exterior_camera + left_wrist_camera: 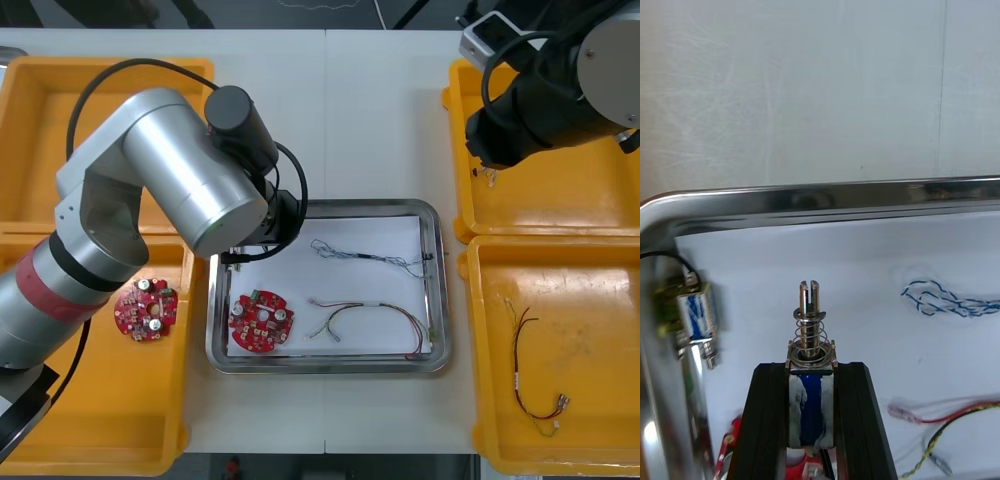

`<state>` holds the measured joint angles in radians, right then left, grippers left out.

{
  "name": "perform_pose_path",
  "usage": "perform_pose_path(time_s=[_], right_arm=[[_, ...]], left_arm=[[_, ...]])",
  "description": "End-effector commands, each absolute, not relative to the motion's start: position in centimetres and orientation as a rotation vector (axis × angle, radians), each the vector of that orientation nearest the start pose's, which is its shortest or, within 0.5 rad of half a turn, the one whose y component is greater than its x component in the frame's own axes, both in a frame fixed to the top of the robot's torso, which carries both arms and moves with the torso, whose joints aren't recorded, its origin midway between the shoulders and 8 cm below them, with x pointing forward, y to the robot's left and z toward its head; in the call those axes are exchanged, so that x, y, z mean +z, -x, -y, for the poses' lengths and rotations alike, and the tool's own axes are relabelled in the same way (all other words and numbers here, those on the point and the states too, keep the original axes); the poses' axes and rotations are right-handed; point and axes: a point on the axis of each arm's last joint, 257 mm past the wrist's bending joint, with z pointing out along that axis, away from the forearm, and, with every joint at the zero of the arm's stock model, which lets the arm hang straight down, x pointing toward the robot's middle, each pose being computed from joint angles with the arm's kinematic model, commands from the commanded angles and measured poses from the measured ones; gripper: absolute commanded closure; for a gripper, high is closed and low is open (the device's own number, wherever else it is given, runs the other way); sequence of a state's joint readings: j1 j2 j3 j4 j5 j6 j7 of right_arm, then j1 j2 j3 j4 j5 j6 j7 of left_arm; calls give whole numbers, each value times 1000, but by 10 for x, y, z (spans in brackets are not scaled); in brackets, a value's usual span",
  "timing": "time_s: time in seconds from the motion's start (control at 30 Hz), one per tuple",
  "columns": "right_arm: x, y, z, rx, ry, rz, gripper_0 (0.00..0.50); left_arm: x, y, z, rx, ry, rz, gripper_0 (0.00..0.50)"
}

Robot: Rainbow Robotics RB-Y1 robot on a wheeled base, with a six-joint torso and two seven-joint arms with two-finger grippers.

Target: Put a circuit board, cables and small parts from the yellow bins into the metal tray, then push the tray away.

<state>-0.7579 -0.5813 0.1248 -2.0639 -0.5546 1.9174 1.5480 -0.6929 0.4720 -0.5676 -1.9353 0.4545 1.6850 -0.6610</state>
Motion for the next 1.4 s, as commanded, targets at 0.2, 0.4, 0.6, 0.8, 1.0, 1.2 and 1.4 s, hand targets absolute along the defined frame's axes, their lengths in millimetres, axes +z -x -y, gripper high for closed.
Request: perform_pose_path(time_s=[0.2,0.4,0.6,0.8,1.0,1.2,1.4], right_arm=[[-56,-478,279,-96,304,-2398,0],[-65,-466,325,-78,147,-2429,0],[-81,-447,365,-70,21,-2463,0],[-93,-426,375,-89,1,-2468,0],[-110,-403,382,-111,-5,-2491,0],[-143,-374,386,-56,-43,-2578,0],[-160,-359,389,-40,-78,-2624,0]], left_arm=[[-250,-479,-59,-135,12,-2567,500],[-268,-479,-57,-119,-1,-2579,500],[-270,-477,-53,-127,-5,-2585,490],[-267,-478,-52,-134,-2,-2580,0],[-248,-475,-58,-138,26,-2580,0],[-192,-459,-83,-176,77,-2605,0],[-141,-448,-127,-186,116,-2580,0]])
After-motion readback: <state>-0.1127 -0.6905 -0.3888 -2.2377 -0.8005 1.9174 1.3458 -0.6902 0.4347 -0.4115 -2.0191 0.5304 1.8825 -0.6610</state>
